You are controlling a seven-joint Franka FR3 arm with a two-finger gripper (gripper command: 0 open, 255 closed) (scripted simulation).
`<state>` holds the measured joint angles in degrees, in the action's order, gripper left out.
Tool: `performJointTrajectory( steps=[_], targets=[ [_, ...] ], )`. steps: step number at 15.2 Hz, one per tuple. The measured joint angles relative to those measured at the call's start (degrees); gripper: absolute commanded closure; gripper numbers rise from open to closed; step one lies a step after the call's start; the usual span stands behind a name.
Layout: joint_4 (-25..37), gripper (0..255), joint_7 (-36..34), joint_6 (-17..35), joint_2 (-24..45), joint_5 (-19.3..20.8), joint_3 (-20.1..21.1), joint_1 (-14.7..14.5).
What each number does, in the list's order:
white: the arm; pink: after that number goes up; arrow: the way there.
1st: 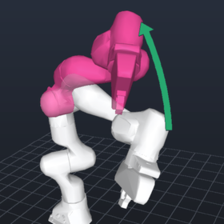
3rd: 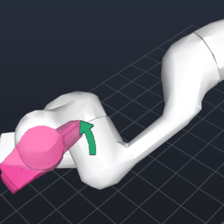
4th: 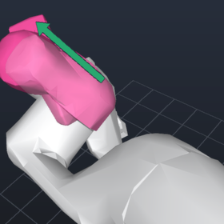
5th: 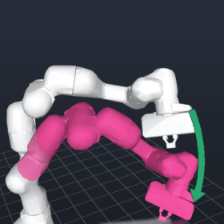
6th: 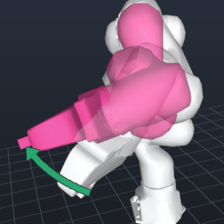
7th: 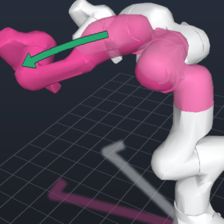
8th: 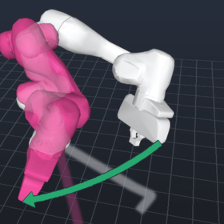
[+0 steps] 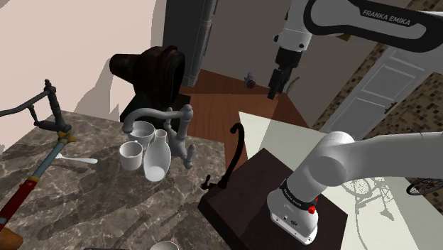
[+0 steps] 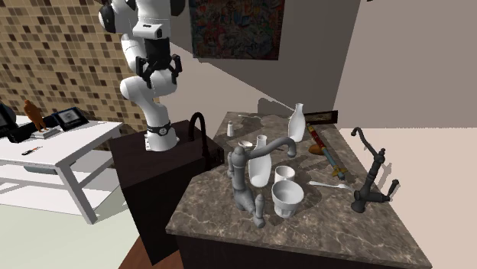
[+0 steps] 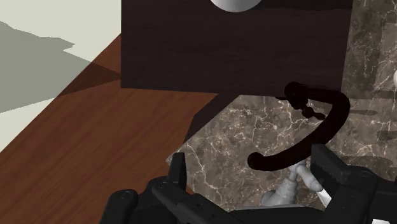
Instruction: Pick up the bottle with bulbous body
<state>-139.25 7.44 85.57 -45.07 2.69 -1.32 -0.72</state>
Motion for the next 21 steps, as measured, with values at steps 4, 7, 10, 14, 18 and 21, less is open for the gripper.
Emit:
performJointTrajectory(
  steps=[4,7,10,14,18,21],
  targets=[
    [-0.8,0,-2.3,2.9,2.0,-1.6,1.8,-0.8],
    [-1.6,0,-5.7,7.1,5.3,-4.0,4.7,-2.0],
    [-0.8,0,-8.7,11.2,9.9,-5.7,7.2,-2.9],
    [0.2,0,-12.7,17.2,16.4,-7.5,10.4,-4.0],
    [2.1,0,-16.9,22.8,23.4,-8.5,13.7,-5.0],
    [4.6,0,-20.0,26.4,29.1,-8.4,15.8,-5.5]
  ],
)
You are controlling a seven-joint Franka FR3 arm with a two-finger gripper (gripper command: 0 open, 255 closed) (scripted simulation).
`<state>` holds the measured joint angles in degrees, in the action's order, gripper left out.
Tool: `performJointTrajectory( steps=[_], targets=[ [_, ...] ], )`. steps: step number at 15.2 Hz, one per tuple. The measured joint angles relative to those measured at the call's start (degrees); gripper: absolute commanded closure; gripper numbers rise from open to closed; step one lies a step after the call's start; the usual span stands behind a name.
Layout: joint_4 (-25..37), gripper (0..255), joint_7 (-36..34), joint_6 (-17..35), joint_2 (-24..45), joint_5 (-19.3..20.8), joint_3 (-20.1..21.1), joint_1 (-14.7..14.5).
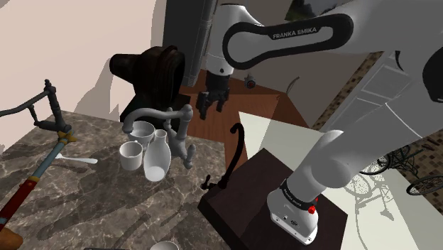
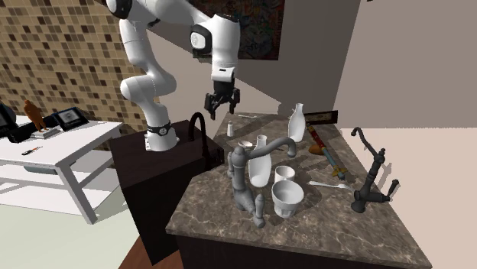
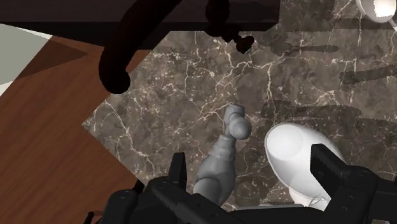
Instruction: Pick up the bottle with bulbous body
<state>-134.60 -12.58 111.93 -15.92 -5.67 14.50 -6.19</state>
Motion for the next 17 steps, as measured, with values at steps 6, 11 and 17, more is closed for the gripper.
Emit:
performJointTrajectory(
  steps=[6,11,17],
  targets=[
    [7.7,0,-7.3,5.9,13.0,2.3,3.8,-1.4],
    [14.9,0,-13.1,8.9,23.2,5.8,5.3,-3.2],
    [22.8,0,-17.8,10.8,33.2,9.5,5.3,-5.7]
  ],
)
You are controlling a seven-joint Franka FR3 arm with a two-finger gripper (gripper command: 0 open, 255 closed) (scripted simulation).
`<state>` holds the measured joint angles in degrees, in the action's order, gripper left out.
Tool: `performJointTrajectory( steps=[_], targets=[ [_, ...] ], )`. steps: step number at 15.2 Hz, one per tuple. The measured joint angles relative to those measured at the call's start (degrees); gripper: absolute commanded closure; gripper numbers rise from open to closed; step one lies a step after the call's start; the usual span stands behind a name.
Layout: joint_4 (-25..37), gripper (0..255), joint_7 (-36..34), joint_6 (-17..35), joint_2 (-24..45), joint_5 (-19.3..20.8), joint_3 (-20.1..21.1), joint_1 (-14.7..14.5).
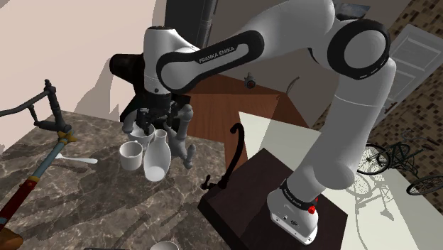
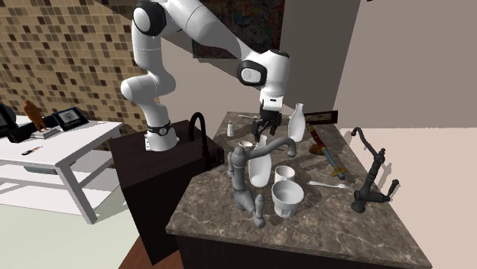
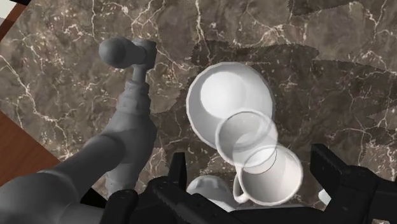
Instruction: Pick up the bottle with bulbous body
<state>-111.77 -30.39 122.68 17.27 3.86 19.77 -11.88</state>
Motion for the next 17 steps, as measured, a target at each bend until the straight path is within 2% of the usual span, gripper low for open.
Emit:
performJointTrajectory(
  steps=[6,7,17],
  targets=[
    [-0.9,0,-0.7,3.8,3.0,1.2,-0.5,-0.5],
    [-1.1,255,-0.7,4.0,3.1,1.3,-0.5,-0.5],
    [-1.2,255,-0.8,4.3,3.1,1.3,-0.5,-0.5]
  ],
)
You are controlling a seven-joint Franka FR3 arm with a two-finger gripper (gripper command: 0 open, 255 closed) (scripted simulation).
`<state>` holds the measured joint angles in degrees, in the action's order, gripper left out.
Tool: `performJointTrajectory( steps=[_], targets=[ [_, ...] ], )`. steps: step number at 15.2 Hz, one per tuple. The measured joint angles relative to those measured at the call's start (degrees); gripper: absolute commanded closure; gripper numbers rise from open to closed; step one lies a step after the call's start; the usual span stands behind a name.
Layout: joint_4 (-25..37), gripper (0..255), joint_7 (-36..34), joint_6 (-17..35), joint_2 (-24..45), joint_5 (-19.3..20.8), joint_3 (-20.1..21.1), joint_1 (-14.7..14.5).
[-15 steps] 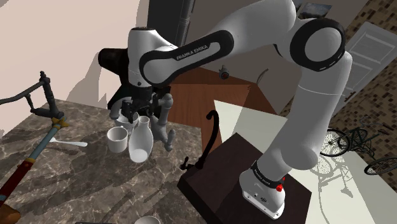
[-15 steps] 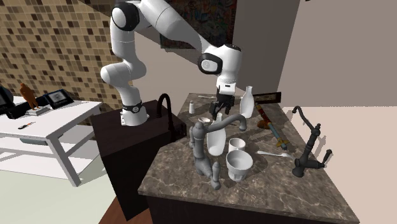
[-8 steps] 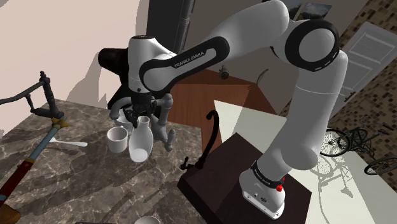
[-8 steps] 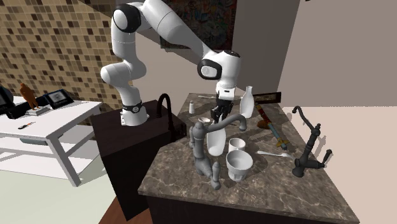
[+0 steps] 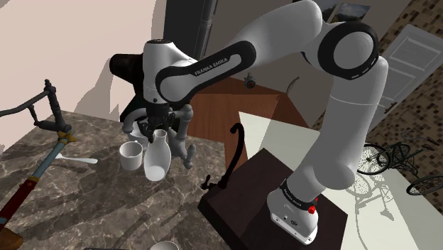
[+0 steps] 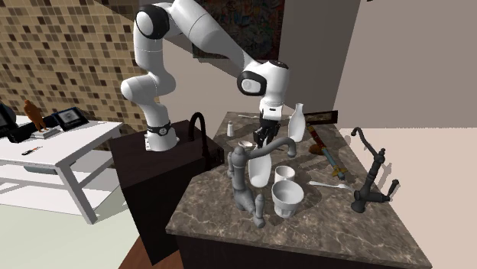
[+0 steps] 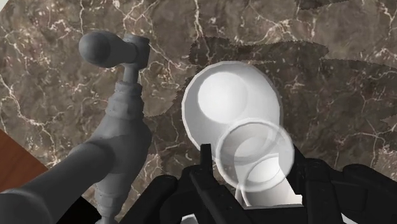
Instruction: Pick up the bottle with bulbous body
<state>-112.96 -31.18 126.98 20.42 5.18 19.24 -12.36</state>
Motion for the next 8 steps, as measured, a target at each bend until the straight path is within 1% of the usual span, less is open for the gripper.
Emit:
performJointTrajectory(
  steps=[8],
  targets=[
    [1.4,255,0.7,-4.5,-3.2,-1.3,0.6,0.5]
  ],
)
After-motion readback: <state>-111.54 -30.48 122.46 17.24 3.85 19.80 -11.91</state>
